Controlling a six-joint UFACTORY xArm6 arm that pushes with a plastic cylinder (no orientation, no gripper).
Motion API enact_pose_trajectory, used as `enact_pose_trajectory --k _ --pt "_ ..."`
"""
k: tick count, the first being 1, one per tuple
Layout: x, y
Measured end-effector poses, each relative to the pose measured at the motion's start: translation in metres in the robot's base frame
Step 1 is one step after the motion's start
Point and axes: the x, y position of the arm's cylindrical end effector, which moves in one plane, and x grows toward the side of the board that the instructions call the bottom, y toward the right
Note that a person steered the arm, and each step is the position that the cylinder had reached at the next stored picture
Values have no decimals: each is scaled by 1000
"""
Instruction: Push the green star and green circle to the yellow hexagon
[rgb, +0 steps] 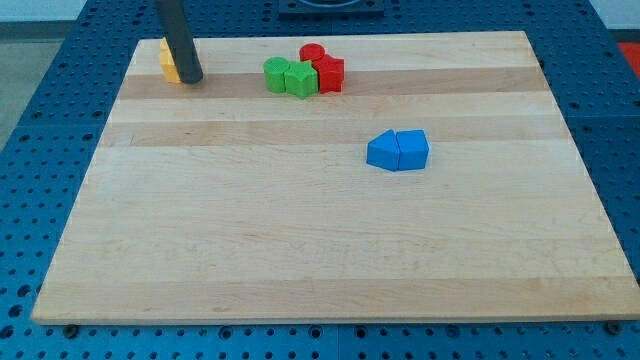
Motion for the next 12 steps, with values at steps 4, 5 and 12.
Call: enact_pose_trajectory --k 4,5,12 --pt "51 82" --pt "61 103" --pt "26 177"
